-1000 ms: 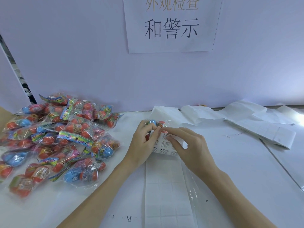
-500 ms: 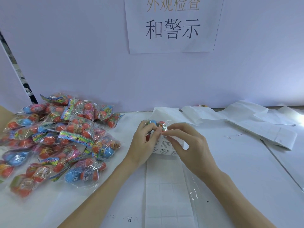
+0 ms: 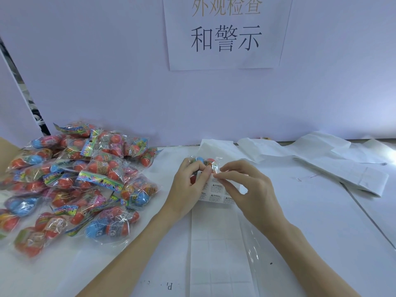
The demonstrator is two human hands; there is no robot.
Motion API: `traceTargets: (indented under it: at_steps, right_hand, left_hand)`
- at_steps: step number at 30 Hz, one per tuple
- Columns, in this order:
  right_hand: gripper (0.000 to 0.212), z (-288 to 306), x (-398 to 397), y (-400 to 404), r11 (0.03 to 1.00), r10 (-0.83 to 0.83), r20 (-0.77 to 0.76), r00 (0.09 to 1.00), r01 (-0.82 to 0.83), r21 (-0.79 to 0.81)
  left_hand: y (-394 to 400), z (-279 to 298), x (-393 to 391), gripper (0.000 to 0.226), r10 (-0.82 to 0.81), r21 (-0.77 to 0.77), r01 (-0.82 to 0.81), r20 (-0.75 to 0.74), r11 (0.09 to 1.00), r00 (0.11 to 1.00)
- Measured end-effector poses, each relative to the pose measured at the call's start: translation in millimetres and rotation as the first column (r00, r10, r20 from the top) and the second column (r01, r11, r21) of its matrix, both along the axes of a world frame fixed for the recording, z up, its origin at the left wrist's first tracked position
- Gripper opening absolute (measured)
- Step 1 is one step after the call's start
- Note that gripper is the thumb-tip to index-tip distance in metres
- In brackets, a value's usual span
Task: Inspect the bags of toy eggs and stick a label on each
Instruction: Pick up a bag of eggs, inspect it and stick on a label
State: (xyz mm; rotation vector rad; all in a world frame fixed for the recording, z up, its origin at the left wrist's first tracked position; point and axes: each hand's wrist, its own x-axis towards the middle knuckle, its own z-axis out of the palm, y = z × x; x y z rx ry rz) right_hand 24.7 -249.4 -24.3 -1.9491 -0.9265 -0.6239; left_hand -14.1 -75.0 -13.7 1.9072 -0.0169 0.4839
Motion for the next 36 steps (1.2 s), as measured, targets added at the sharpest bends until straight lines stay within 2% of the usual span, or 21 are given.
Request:
traceTargets:
  at_steps: [5,7,9,11,15,19,22,25,27,29,32,36]
  right_hand:
    - [0.008,4.2,-4.3,3.9,1.0,0.004,0.014,1.0,-0.004,0.027]
    - [0.006,10.7,-6.3,5.8,0.987,-0.019,-0.001,1.0,0.019,0.158]
    - [0.011,17.7,-6.2,4.6,0.956,-0.055,-0.028,0.998,0.06,0.288]
    - [0.02,21.9,-6.1,2.1,0.928,-0.055,-0.12,0.991,0.095,0.359]
    - [0.031,21.1,-5.1,-1.5,0.899,0.007,-0.351,0.936,0.148,0.412]
    - [0.033,21.0,-3.8,-2.3,0.893,0.052,-0.436,0.898,0.154,0.423]
    - [0.034,21.6,-3.9,-1.6,0.897,0.074,-0.463,0.883,0.144,0.418]
    - [0.035,22.4,-4.6,-0.1,0.881,0.104,-0.495,0.862,0.151,0.449]
    - [0.033,22.3,-4.0,0.2,0.853,0.169,-0.536,0.827,0.15,0.5]
    - [0.031,23.1,-3.0,-0.6,0.804,0.298,-0.575,0.762,0.124,0.582]
    - [0.031,25.6,-2.1,-2.9,0.712,0.479,-0.569,0.669,0.084,0.698]
    - [0.031,25.9,-3.3,-2.0,0.762,0.421,-0.57,0.705,0.066,0.644]
  left_hand:
    - [2.5,-2.1,1.7,0.029,-0.002,-0.01,0.002,-0.007,1.0,1.0]
    - [3.1,-2.9,2.8,0.028,0.01,-0.033,-0.011,-0.025,0.999,1.0]
    - [2.3,-2.1,1.8,0.032,0.005,-0.141,-0.005,-0.004,0.99,1.0]
    - [2.2,-0.8,-0.2,0.034,-0.008,-0.274,0.016,0.031,0.962,0.999]
    - [5.2,1.6,-2.6,0.036,-0.008,-0.32,0.04,0.1,0.946,0.995]
    - [9.2,4.6,-0.9,0.011,0.038,-0.426,0.003,0.087,0.905,0.995]
    - [11.8,5.3,1.4,0.033,0.09,-0.471,-0.048,0.067,0.881,0.994]
    - [13.0,8.2,2.6,0.039,0.125,-0.536,-0.101,0.008,0.838,0.992]
    - [15.5,9.1,3.9,0.034,0.101,-0.553,-0.092,-0.014,0.828,0.995]
    - [16.7,8.6,4.7,0.029,0.069,-0.51,-0.068,-0.018,0.858,0.997]
    - [14.4,8.3,2.3,0.034,-0.033,-0.487,0.035,0.011,0.872,0.999]
    - [12.7,3.8,2.9,0.034,-0.158,-0.492,0.136,-0.005,0.86,0.987]
